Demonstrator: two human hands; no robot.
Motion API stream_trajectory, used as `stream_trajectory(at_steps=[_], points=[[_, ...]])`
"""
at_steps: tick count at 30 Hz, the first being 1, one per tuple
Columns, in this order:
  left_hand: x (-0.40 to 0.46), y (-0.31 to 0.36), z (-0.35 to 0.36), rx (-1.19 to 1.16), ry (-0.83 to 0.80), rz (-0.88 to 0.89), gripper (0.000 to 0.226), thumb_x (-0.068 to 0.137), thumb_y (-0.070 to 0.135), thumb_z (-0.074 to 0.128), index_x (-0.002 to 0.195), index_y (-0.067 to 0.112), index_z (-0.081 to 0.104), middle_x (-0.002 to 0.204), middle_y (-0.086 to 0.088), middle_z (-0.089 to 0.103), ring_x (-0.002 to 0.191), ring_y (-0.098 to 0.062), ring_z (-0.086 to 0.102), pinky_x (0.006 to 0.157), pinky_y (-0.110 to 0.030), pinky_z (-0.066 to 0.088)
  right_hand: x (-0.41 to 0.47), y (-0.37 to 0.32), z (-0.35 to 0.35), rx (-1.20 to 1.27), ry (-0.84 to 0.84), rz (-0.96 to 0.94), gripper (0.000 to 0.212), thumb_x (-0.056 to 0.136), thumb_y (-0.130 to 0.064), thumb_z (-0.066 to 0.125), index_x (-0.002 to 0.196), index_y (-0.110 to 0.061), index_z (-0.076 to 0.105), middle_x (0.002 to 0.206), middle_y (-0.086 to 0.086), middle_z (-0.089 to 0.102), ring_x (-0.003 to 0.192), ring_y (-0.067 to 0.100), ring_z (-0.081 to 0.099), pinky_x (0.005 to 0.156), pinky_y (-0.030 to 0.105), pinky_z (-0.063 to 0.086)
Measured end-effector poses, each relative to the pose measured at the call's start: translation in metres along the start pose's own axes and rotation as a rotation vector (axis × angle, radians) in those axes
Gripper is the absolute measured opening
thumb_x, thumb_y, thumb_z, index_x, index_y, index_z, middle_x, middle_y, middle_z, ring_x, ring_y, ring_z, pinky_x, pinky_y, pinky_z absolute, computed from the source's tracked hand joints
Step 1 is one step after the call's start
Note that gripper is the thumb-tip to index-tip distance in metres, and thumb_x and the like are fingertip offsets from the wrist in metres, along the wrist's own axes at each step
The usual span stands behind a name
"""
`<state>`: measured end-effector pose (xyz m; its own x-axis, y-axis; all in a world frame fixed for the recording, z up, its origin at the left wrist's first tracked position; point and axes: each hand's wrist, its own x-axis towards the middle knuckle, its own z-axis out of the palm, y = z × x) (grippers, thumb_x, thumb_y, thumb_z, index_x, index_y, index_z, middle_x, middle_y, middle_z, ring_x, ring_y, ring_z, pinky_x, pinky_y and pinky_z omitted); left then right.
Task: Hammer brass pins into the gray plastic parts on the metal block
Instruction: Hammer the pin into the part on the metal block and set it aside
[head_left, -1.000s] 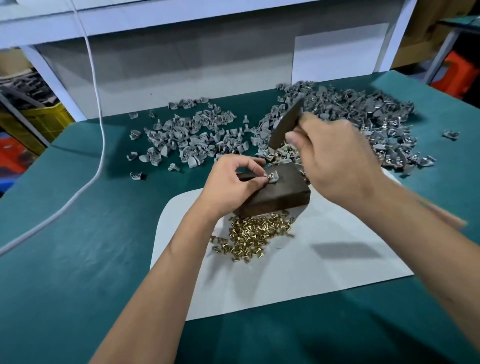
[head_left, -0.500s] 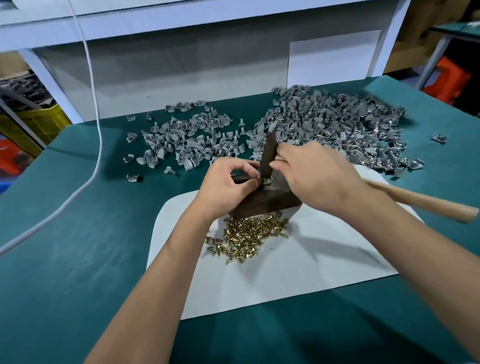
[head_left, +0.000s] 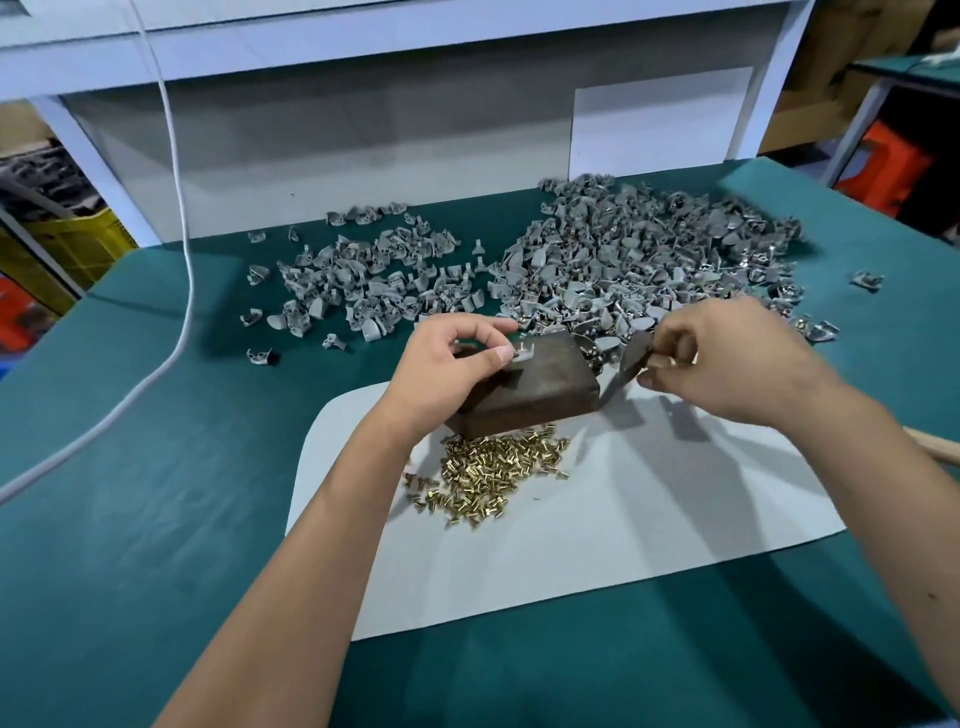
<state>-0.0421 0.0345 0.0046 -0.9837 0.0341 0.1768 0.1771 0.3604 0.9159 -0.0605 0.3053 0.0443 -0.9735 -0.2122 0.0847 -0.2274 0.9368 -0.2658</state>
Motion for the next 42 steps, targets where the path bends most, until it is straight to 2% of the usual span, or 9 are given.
stream_trajectory(at_steps=[7, 9, 11, 14, 18, 24, 32, 36, 42], points=[[-0.001, 0.0, 0.001, -0.029, 0.011, -0.002, 0.015, 0.09, 0.003, 0.072, 0.078, 0.012, 0.075, 0.118, 0.004, 0.075, 0.111, -0.006, 0.068, 0.105, -0.044, 0.051, 0.002, -0.006, 0.006, 0.039, -0.054, 0.078, 0.021, 0.08, -0.032, 0.081, 0.063, -0.031, 0.068, 0.072, -0.004, 0.072, 0.075, 0.021, 0.068, 0.073, 0.036, 0.059], [-0.001, 0.001, 0.001, -0.039, 0.006, 0.0, 0.018, 0.09, 0.003, 0.072, 0.076, 0.014, 0.075, 0.118, 0.005, 0.074, 0.111, -0.008, 0.068, 0.102, -0.045, 0.054, 0.006, -0.012, 0.005, 0.068, 0.059, 0.06, 0.014, 0.084, -0.032, 0.079, 0.071, -0.03, 0.072, 0.073, -0.006, 0.072, 0.075, 0.02, 0.068, 0.074, 0.037, 0.059], [-0.001, 0.001, 0.001, -0.034, 0.003, 0.009, 0.017, 0.091, 0.003, 0.072, 0.076, 0.012, 0.075, 0.119, 0.005, 0.074, 0.111, -0.01, 0.068, 0.101, -0.047, 0.055, 0.008, -0.028, 0.007, 0.162, 0.177, -0.057, 0.007, 0.086, -0.034, 0.078, 0.089, -0.03, 0.073, 0.081, -0.011, 0.072, 0.081, 0.017, 0.068, 0.079, 0.036, 0.058], [0.0, 0.0, 0.003, -0.037, 0.005, 0.034, 0.012, 0.09, 0.004, 0.072, 0.079, 0.009, 0.075, 0.121, 0.003, 0.074, 0.111, -0.017, 0.069, 0.104, -0.053, 0.051, 0.009, -0.058, 0.019, 0.275, 0.085, -0.326, 0.026, 0.087, -0.04, 0.076, 0.111, -0.032, 0.07, 0.094, -0.015, 0.069, 0.091, 0.01, 0.064, 0.085, 0.035, 0.053], [0.001, -0.003, 0.001, -0.03, 0.029, 0.074, 0.012, 0.087, 0.019, 0.07, 0.082, 0.009, 0.074, 0.12, 0.003, 0.074, 0.112, -0.018, 0.069, 0.102, -0.052, 0.053, 0.013, -0.064, 0.039, 0.333, 0.182, -0.453, 0.021, 0.091, -0.033, 0.073, 0.108, -0.022, 0.077, 0.098, -0.006, 0.073, 0.092, 0.013, 0.062, 0.088, 0.036, 0.05], [0.014, -0.029, -0.02, 0.257, 0.275, 0.011, 0.022, 0.095, -0.003, 0.064, 0.099, 0.016, 0.075, 0.113, 0.008, 0.072, 0.113, -0.012, 0.064, 0.106, -0.045, 0.051, 0.017, -0.044, 0.049, 0.528, 0.444, -0.098, 0.025, 0.084, -0.045, 0.079, 0.086, -0.021, 0.081, 0.074, -0.01, 0.072, 0.069, 0.005, 0.066, 0.07, 0.027, 0.055], [0.011, -0.044, -0.024, 0.739, 0.098, 0.103, 0.056, 0.086, -0.015, 0.057, 0.125, 0.021, 0.073, 0.137, 0.004, 0.065, 0.127, -0.02, 0.045, 0.099, -0.019, 0.025, 0.025, -0.03, 0.05, 0.657, 0.509, 0.244, 0.041, 0.077, -0.059, 0.081, 0.062, -0.024, 0.067, 0.057, -0.013, 0.062, 0.052, 0.001, 0.053, 0.055, 0.023, 0.039], [0.009, -0.044, -0.026, 0.72, 0.171, 0.118, 0.04, 0.086, -0.007, 0.068, 0.114, 0.02, 0.077, 0.119, 0.004, 0.073, 0.117, -0.019, 0.057, 0.105, -0.035, 0.045, 0.021, -0.032, 0.047, 0.737, 0.5, 0.104, 0.023, 0.087, -0.045, 0.077, 0.092, -0.022, 0.08, 0.078, -0.012, 0.072, 0.073, 0.0, 0.067, 0.068, 0.021, 0.052], [0.008, -0.044, -0.025, 0.626, 0.194, 0.068, 0.034, 0.083, -0.007, 0.071, 0.104, 0.018, 0.076, 0.101, 0.005, 0.072, 0.095, -0.015, 0.065, 0.092, -0.041, 0.058, 0.004, -0.052, 0.055, 0.567, 0.371, -0.248, 0.011, 0.09, -0.026, 0.075, 0.097, -0.017, 0.079, 0.083, -0.009, 0.071, 0.077, -0.003, 0.063, 0.07, 0.007, 0.049]])
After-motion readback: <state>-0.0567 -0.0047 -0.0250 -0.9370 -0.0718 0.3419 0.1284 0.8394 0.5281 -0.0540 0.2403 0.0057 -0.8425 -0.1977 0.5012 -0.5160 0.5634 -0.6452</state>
